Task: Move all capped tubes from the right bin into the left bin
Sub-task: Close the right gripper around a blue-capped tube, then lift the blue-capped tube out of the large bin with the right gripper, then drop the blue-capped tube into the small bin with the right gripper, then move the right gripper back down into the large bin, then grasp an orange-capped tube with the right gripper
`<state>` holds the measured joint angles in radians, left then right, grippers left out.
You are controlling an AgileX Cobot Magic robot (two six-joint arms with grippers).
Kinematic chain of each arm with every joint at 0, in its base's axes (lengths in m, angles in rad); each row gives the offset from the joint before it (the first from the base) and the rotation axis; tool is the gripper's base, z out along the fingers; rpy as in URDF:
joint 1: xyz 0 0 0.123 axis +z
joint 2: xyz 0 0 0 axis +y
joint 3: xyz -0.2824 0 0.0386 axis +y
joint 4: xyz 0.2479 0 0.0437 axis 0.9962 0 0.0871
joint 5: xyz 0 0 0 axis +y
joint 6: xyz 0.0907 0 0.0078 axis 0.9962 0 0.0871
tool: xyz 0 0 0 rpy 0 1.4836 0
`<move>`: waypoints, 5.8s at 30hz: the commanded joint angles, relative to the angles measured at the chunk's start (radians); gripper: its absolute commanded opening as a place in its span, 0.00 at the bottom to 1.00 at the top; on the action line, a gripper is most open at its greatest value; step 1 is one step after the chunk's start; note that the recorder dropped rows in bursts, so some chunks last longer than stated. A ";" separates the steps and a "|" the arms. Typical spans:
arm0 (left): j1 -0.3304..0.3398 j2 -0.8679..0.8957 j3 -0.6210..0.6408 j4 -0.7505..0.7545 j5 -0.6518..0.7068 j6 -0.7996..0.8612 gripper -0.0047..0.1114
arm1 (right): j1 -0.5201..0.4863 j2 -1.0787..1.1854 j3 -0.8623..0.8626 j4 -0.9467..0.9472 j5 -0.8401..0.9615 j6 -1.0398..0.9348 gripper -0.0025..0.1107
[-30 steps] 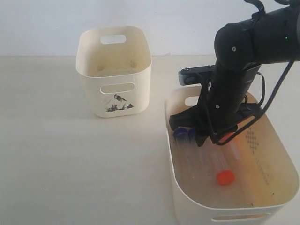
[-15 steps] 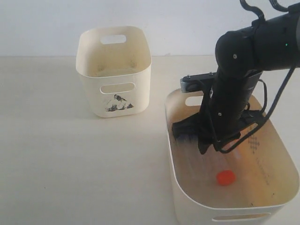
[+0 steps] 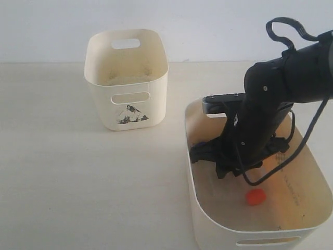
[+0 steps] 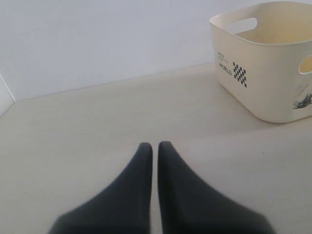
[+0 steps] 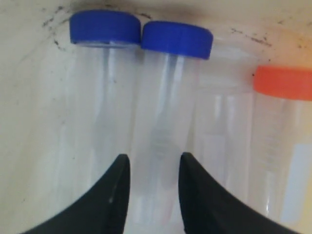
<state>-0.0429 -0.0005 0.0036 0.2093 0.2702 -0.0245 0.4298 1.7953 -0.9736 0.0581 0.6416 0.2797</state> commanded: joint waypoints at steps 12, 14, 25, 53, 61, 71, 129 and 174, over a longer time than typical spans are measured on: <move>-0.001 0.000 -0.004 -0.004 -0.009 -0.013 0.08 | -0.001 0.092 0.008 -0.014 0.020 -0.021 0.02; -0.001 0.000 -0.004 -0.004 -0.009 -0.013 0.08 | -0.001 0.096 0.008 -0.014 0.020 -0.021 0.02; -0.001 0.000 -0.004 -0.004 -0.009 -0.013 0.08 | -0.001 0.101 0.008 -0.014 0.117 -0.001 0.41; -0.001 0.000 -0.004 -0.004 -0.009 -0.013 0.08 | -0.001 -0.419 -0.022 -0.002 0.209 -0.083 0.02; -0.001 0.000 -0.004 -0.004 -0.009 -0.013 0.08 | -0.001 -0.731 -0.145 0.027 0.096 -0.211 0.02; -0.001 0.000 -0.004 -0.004 -0.009 -0.013 0.08 | -0.001 -0.866 -0.149 0.065 -0.054 -0.297 0.02; -0.001 0.000 -0.004 -0.004 -0.009 -0.013 0.08 | 0.077 -0.468 -0.315 -0.233 0.499 0.051 0.03; -0.001 0.000 -0.004 -0.004 -0.009 -0.013 0.08 | 0.077 0.003 -0.064 -0.149 0.184 0.077 0.03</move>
<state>-0.0429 -0.0005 0.0036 0.2093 0.2702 -0.0245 0.5110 1.8011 -1.0354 -0.0847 0.8426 0.3660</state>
